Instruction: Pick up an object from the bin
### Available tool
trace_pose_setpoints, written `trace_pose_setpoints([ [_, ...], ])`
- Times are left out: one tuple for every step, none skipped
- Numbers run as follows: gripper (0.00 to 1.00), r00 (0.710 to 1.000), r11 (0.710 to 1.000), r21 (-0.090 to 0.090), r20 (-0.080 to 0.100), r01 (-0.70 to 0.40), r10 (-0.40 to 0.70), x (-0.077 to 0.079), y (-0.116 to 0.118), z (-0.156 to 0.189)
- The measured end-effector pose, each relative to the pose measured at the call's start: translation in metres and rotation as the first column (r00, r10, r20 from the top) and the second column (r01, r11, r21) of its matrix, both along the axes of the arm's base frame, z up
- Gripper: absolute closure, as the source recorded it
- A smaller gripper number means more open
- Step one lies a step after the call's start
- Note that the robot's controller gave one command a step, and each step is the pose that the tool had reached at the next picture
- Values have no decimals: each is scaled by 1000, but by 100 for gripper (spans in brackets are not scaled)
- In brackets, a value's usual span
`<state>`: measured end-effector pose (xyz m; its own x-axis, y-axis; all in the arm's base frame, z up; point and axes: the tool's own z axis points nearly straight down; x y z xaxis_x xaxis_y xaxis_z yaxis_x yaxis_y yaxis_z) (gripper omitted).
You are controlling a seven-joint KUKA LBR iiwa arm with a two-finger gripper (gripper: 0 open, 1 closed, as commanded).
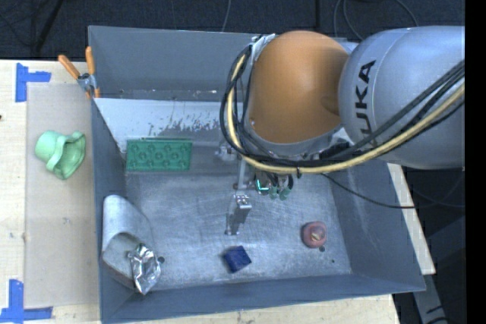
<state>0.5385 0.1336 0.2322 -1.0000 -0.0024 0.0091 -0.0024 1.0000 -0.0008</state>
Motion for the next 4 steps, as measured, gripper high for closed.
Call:
trace_pose_setpoints([
  [0, 955, 955, 2, 0, -296, 296, -44, -68, -131],
  [0, 936, 937, -8, 48, -350, 350, -53, -52, -156],
  [100, 938, 938, 0, 19, -347, 347, -61, -52, -158],
  [100, 936, 937, -1, 17, -351, 351, -63, -52, 4],
])
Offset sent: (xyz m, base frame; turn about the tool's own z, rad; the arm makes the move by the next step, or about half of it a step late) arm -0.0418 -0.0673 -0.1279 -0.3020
